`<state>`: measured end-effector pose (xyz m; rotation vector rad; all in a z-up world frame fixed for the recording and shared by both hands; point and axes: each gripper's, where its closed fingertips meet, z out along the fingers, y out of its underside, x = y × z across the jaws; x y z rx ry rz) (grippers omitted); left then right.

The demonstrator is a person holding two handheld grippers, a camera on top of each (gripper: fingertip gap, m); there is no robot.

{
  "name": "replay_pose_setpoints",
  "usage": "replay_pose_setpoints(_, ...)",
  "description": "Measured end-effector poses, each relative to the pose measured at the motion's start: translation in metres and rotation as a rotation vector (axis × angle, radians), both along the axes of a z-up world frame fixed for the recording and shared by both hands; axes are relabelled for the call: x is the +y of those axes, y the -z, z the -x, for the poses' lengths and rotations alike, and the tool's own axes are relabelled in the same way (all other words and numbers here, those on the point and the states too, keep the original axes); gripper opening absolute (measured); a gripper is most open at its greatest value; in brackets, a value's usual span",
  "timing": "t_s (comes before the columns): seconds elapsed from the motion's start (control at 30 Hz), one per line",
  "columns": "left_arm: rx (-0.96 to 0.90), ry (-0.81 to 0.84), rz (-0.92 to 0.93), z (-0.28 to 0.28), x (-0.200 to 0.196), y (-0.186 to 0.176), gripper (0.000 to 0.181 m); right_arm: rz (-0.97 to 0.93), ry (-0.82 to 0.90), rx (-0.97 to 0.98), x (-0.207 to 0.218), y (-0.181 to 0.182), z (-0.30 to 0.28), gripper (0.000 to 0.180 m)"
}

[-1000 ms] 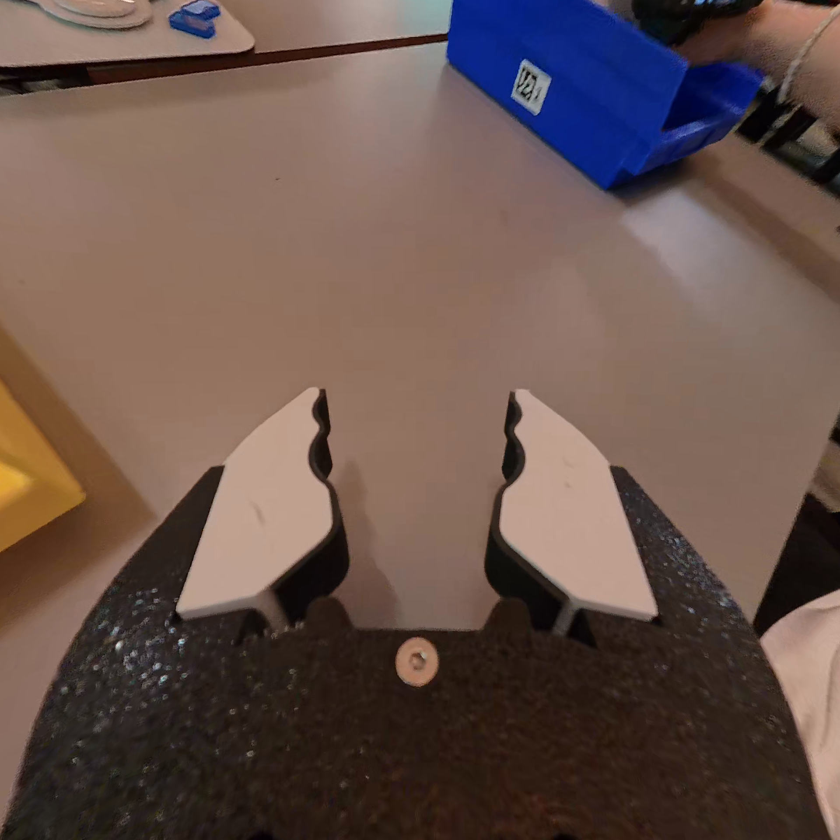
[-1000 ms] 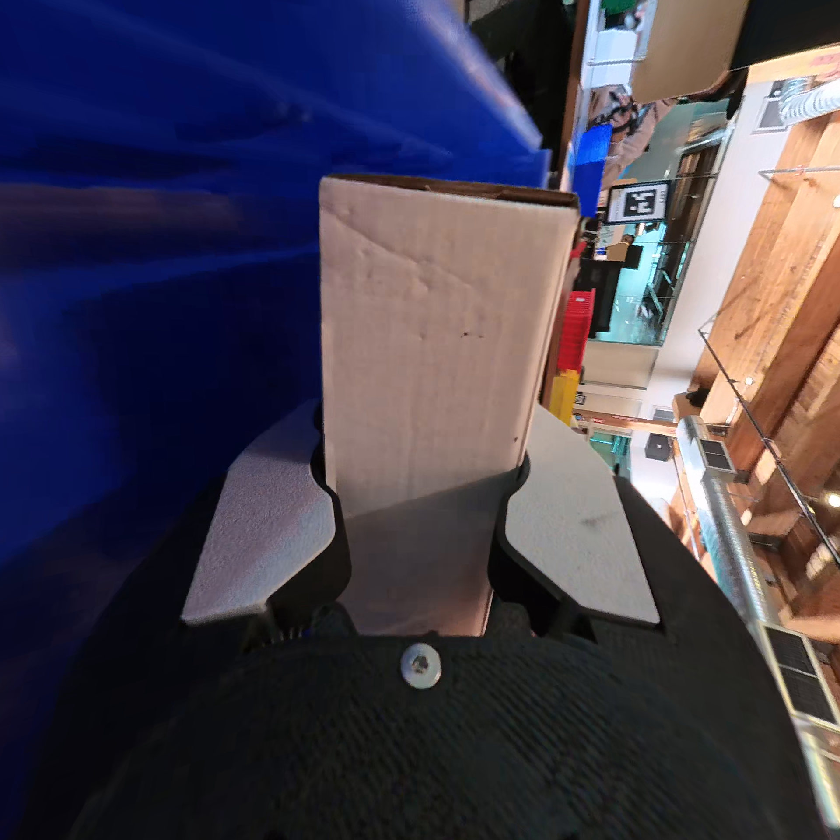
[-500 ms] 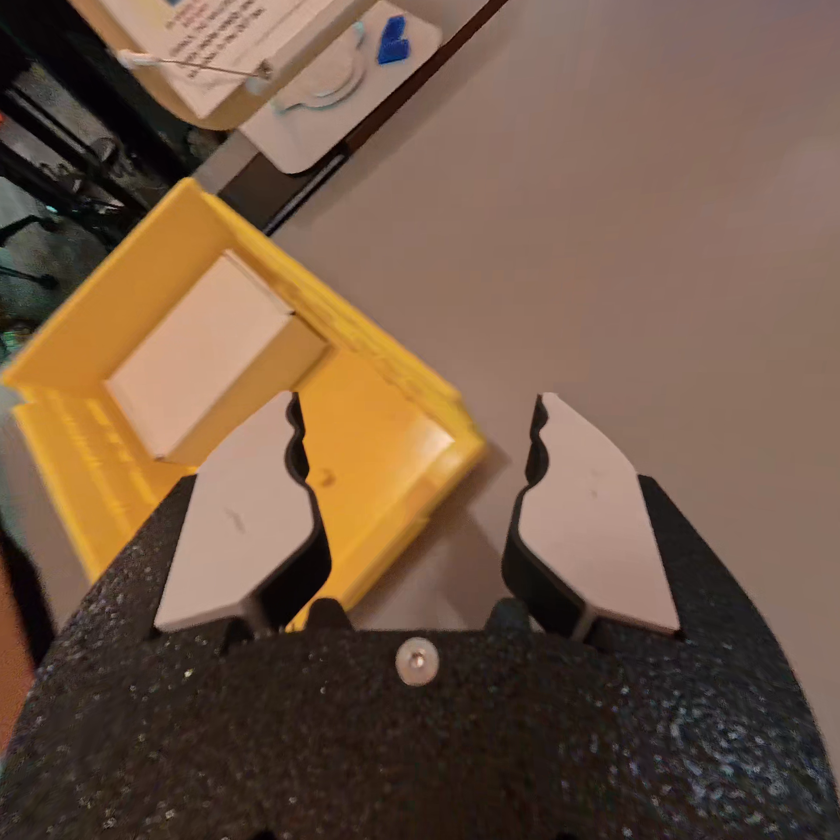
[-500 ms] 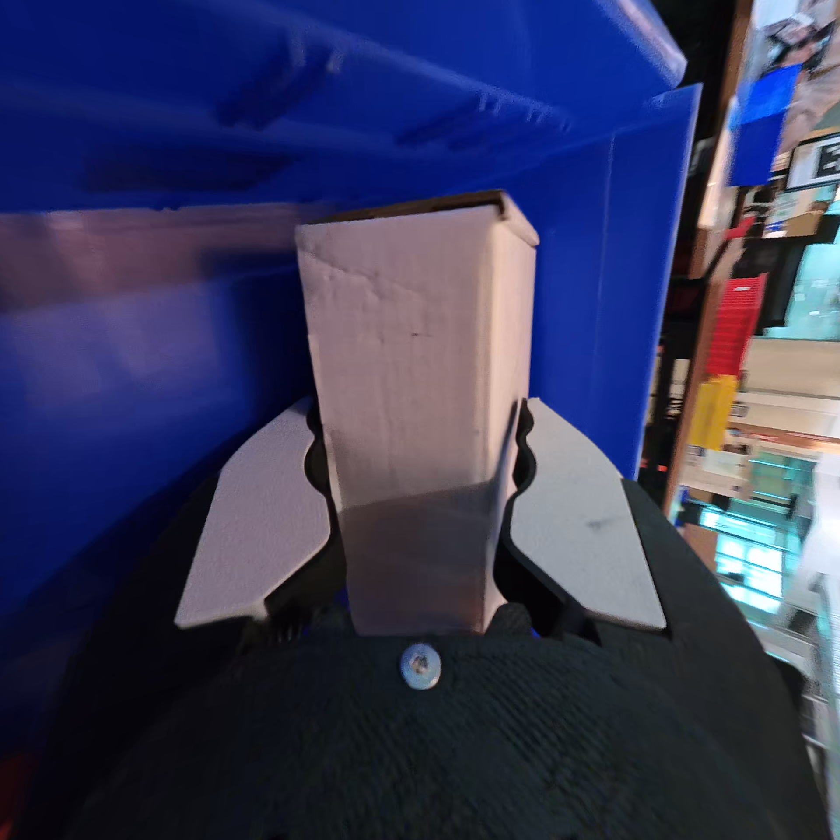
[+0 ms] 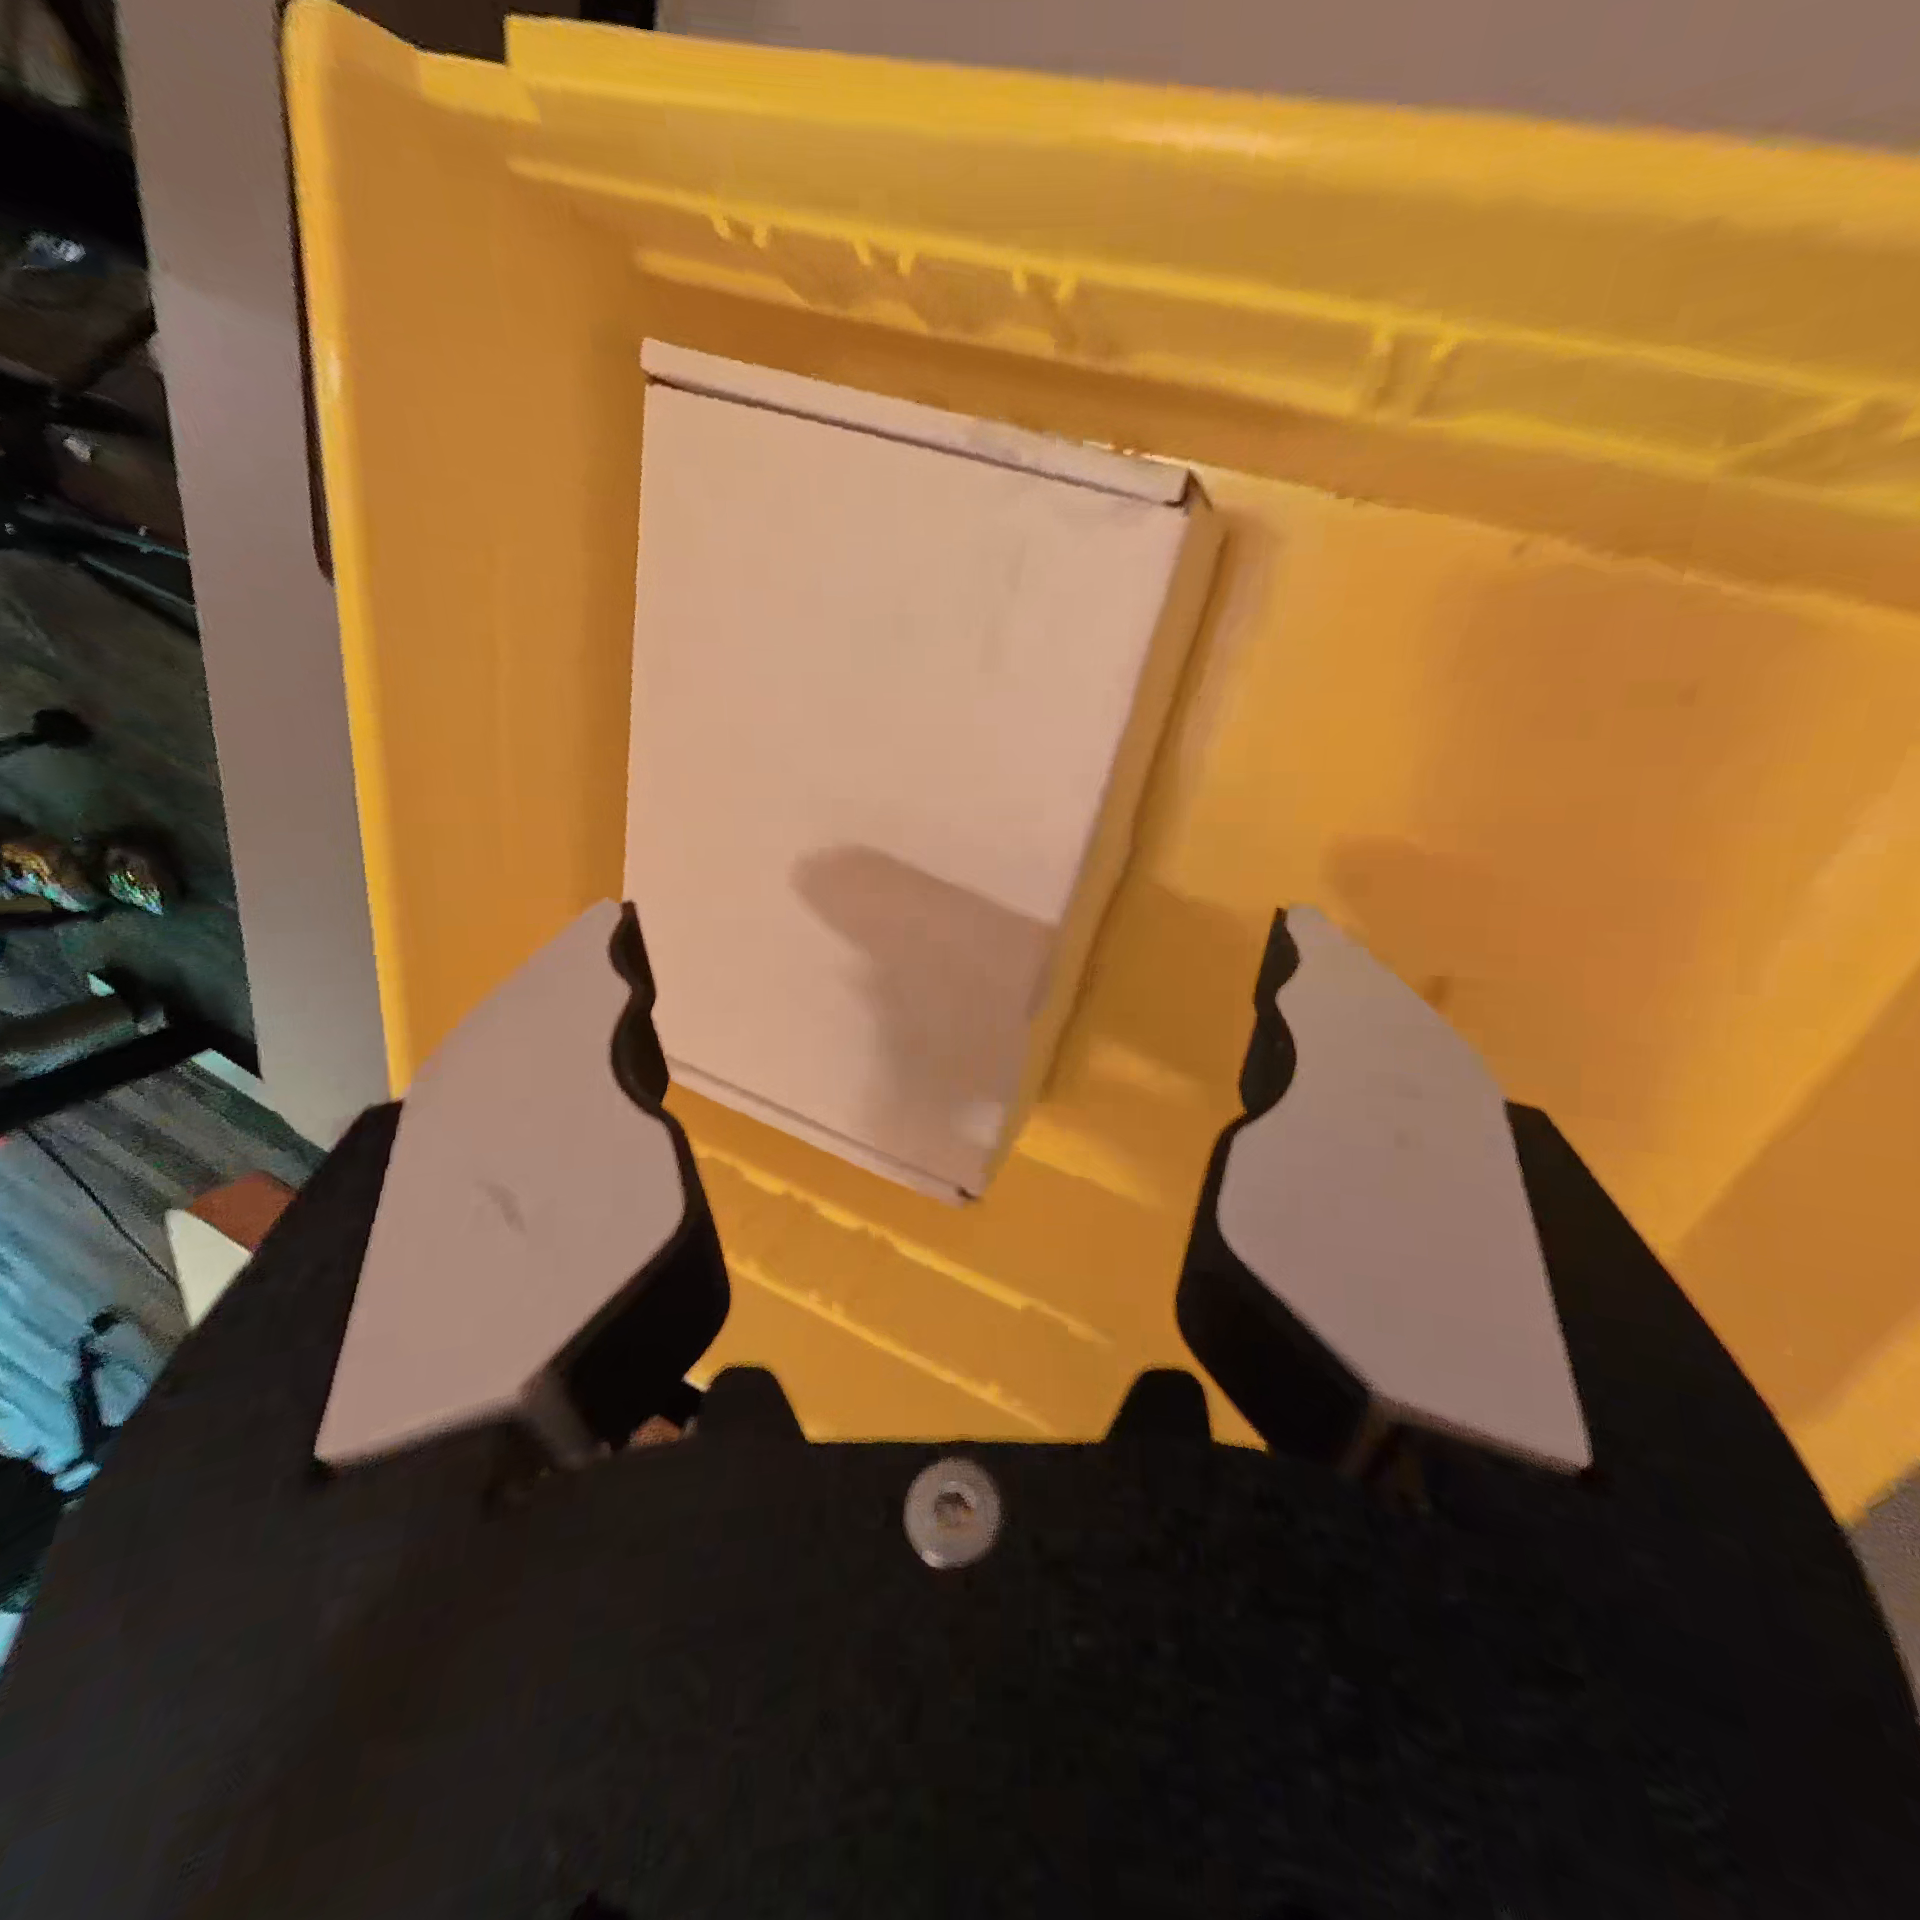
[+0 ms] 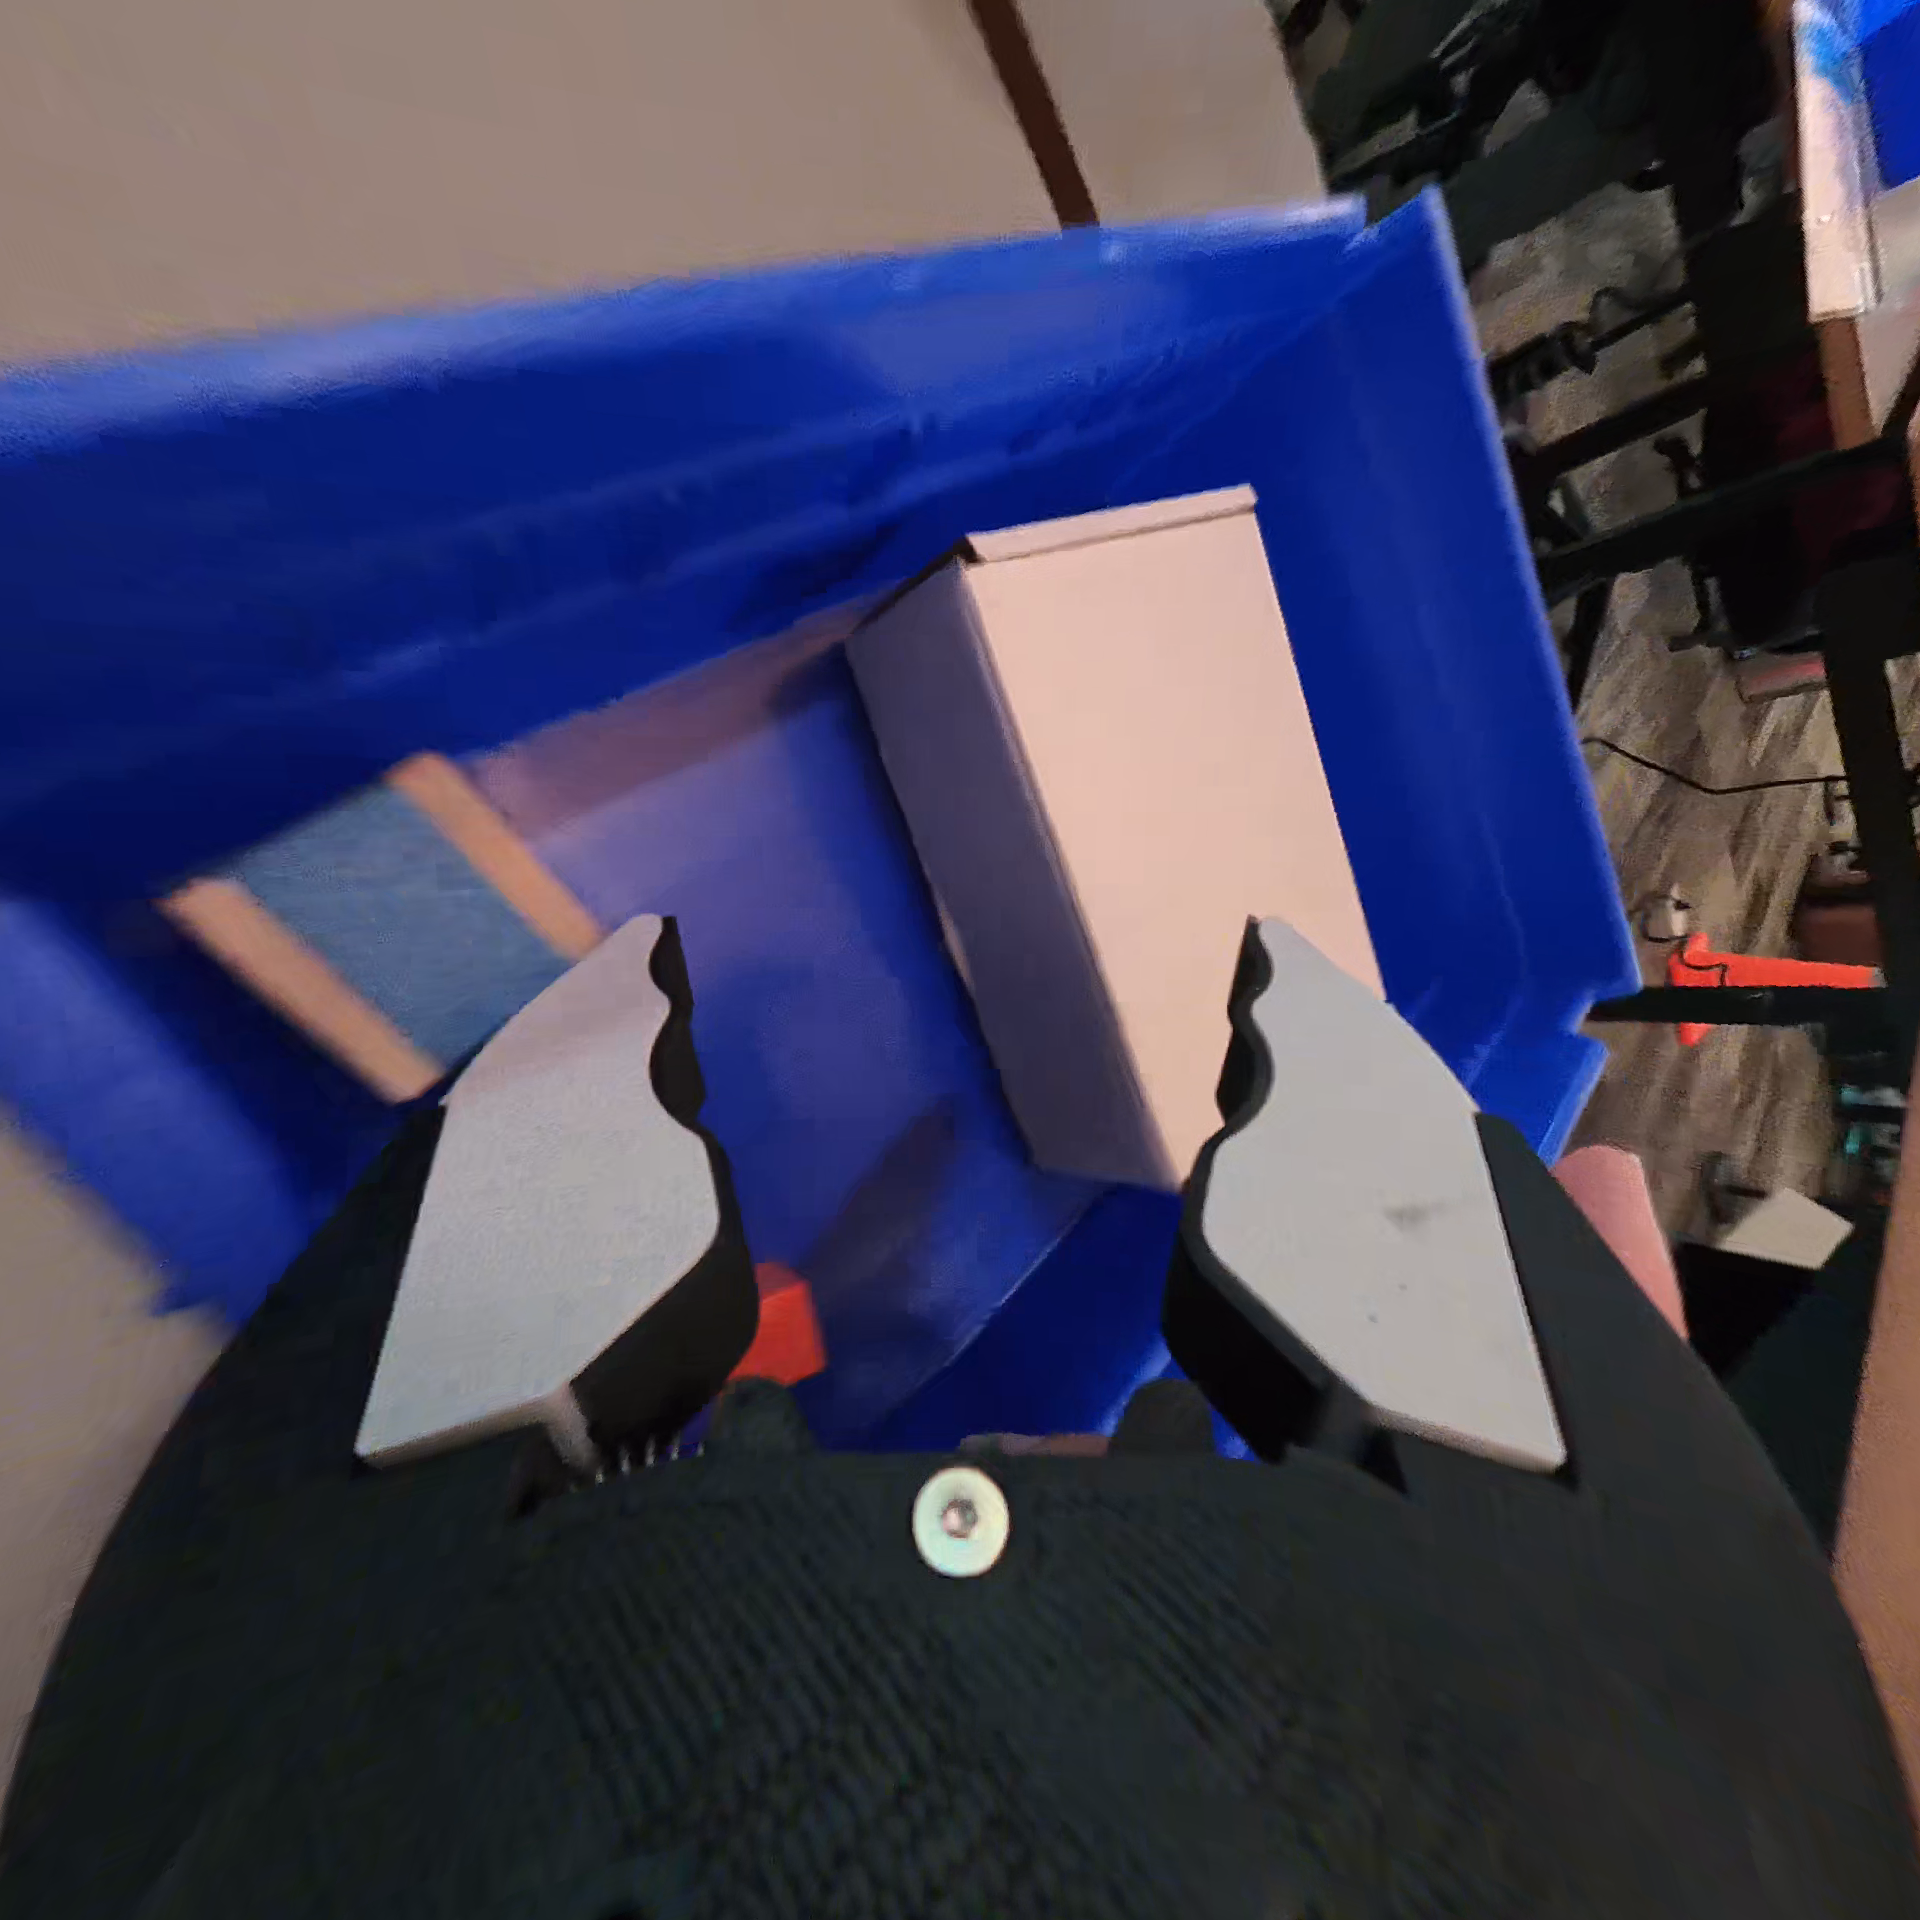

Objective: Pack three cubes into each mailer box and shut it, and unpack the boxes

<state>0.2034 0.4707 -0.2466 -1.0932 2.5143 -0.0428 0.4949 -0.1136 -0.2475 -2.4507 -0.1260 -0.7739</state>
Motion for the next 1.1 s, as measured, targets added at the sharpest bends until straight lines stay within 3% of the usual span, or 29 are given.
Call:
replay_pose_setpoints(0.1,0.063,0.063,-0.008,-0.013,0.008,0.012,0.109,-0.111,-0.012,0.048,-0.006,-0.011,0.042,0.099)
replay_pose_setpoints(0.33,0.175,0.106,0.015,-0.029,0.019,0.039,0.118,-0.153,-0.032,0.148,-0.015,0.003,0.117,0.101)
replay_pose_setpoints(0.6,0.097,0.102,0.032,-0.034,0.02,0.048,0.119,-0.19,-0.064,0.169,0.011,0.007,0.144,0.101)
replay_pose_setpoints(0.83,0.302,-0.003,0.115,-0.01,0.01,0.036,0.114,-0.19,-0.102,0.166,0.037,0.015,0.146,0.101)
replay_pose_setpoints(1.03,0.396,-0.027,0.018,-0.003,0.019,0.065,0.145,-0.193,-0.095,0.142,0.041,0.017,0.147,0.107)
replay_pose_setpoints(1.1,0.404,-0.024,-0.016,-0.003,0.02,0.067,0.147,-0.193,-0.102,0.128,0.038,0.014,0.151,0.106)
